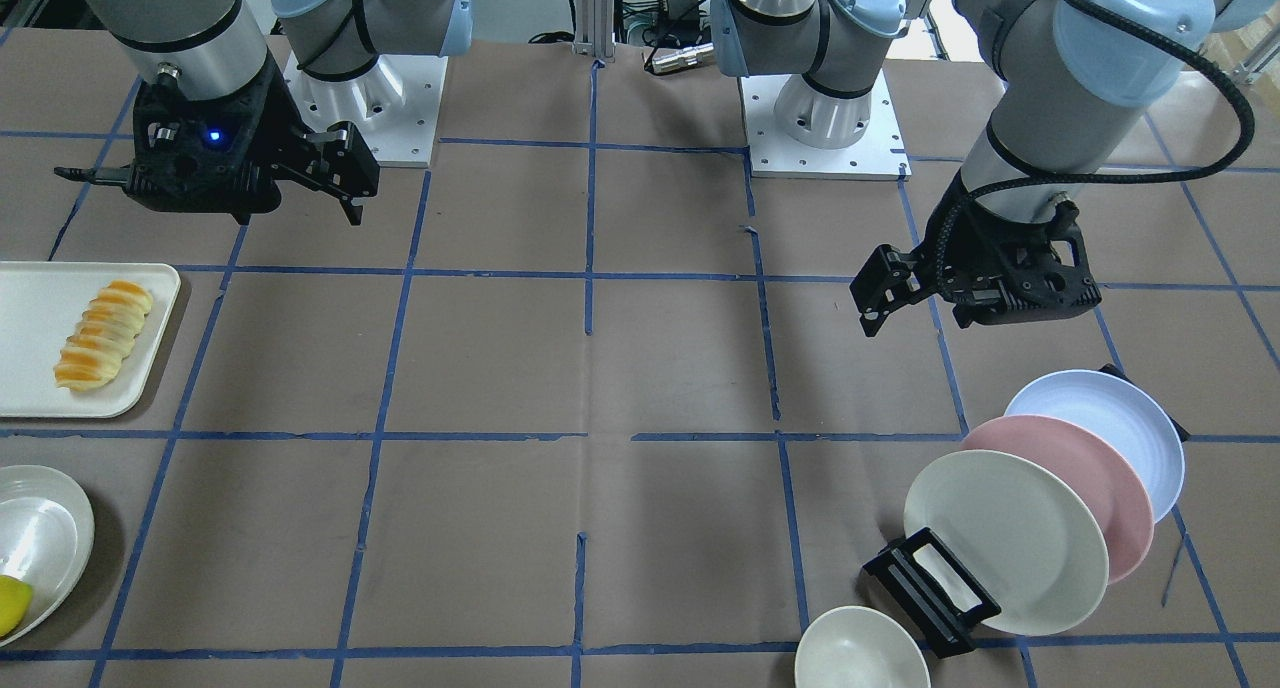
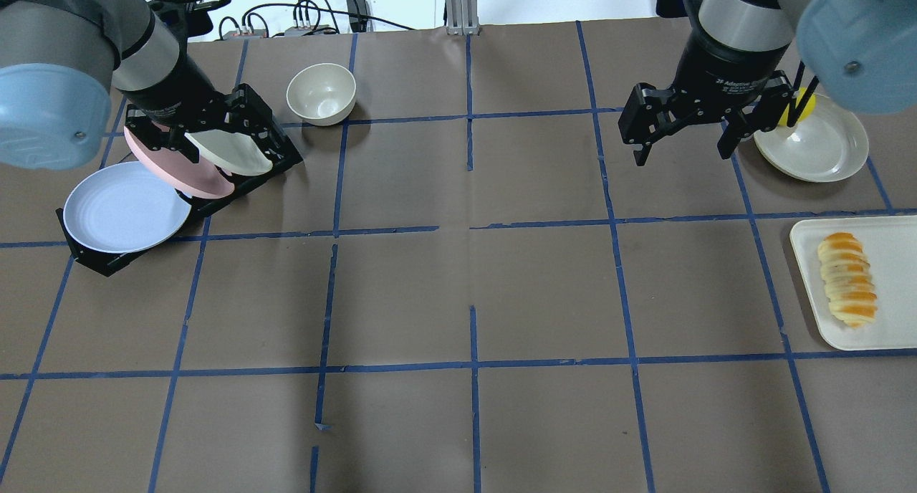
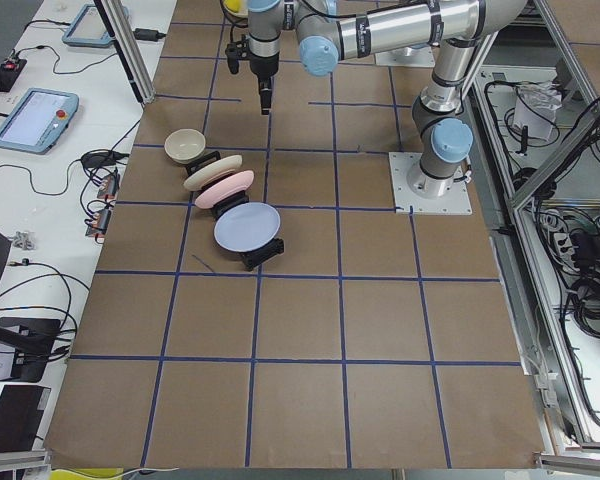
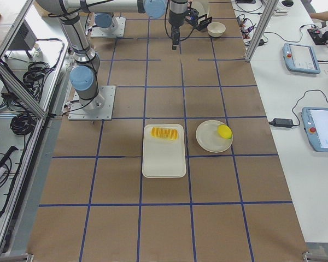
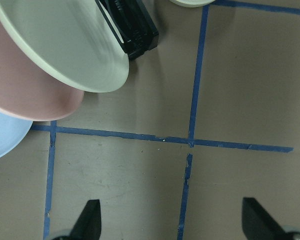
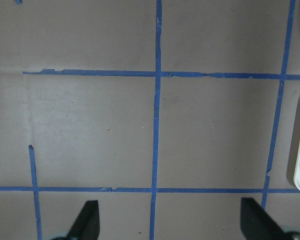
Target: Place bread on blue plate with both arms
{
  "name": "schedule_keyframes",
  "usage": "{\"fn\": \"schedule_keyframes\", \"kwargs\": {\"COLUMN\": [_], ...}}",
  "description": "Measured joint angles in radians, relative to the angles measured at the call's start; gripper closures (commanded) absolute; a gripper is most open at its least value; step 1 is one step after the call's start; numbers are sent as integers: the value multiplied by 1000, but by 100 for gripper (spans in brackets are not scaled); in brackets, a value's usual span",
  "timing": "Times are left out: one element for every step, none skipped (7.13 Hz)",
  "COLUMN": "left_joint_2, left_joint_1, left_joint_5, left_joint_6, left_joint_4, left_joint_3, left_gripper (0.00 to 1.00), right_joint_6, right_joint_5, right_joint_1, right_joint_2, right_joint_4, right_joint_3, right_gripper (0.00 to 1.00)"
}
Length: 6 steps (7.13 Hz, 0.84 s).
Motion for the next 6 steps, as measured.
{"fn": "schedule_keyframes", "kwargs": {"left_joint_2": [1,-1,-6,-8,-8,-8], "left_joint_1": [-3,-6,-1,25,76,137], "left_joint_5": [1,0,1,3,3,1], "left_joint_6": [-4,1,58,166,272,396], "left_joint_4": [0,2,23,60,78,85], "left_joint_3": [-1,0,-2,-6,-5,-3], "left_gripper": [0,0,0,0,0,0], "right_joint_6": [-1,-2,-2,-3,-3,-11], "right_joint_5": [0,0,0,0,0,-1], "right_joint_1": [0,0,0,0,0,-1], "right_joint_2": [0,0,0,0,0,1], "right_joint_4": [0,-1,-1,-2,-2,-4], "right_joint_3": [0,0,0,0,0,3], "right_gripper": [0,0,0,0,0,4]}}
